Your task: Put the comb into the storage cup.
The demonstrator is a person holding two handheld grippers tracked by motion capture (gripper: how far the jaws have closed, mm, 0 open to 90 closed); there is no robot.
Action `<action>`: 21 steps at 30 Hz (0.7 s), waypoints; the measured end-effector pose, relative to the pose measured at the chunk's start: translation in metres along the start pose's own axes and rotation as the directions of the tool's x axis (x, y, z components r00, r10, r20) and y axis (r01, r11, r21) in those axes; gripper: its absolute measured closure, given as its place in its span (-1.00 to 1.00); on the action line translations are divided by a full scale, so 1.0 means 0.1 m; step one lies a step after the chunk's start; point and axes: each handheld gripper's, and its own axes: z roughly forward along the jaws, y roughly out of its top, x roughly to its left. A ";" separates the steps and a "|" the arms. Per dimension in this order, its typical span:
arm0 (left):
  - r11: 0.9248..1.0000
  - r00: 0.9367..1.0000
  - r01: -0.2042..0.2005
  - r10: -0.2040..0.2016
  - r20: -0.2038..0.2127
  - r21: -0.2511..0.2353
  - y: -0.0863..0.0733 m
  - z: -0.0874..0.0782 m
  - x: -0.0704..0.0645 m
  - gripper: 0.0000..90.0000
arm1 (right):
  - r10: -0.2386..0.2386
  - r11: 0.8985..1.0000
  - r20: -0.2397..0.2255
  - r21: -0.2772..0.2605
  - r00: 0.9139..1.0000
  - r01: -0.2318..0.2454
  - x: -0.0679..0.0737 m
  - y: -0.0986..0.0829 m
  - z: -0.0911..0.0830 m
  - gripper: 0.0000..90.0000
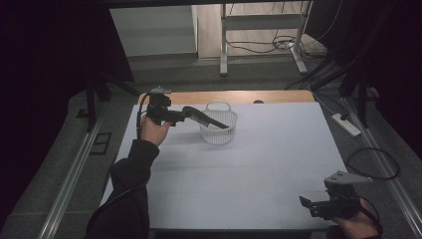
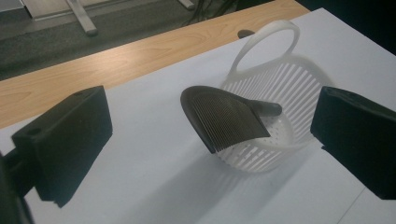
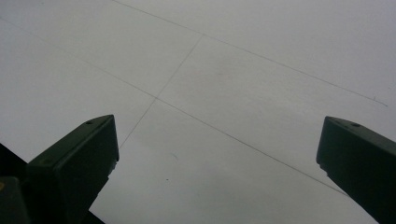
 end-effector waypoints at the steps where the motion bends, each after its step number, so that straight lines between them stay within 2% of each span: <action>1: 1.000 1.000 0.000 0.000 0.003 -0.002 -0.01 -0.01 0.00 -1.00 | 0.000 1.000 0.000 0.001 1.000 0.000 0.00 0.00 0.00 -1.00; 17: 1.000 1.000 0.001 -0.001 0.018 -0.021 -0.14 -0.18 -0.04 -1.00 | -0.007 1.000 0.002 -0.002 1.000 0.007 0.01 0.00 0.00 -1.00; 21: 1.000 1.000 -0.011 0.012 0.020 -0.019 -0.16 -0.23 -0.05 -1.00 | -0.007 1.000 0.003 -0.005 1.000 0.007 0.01 0.00 0.00 -1.00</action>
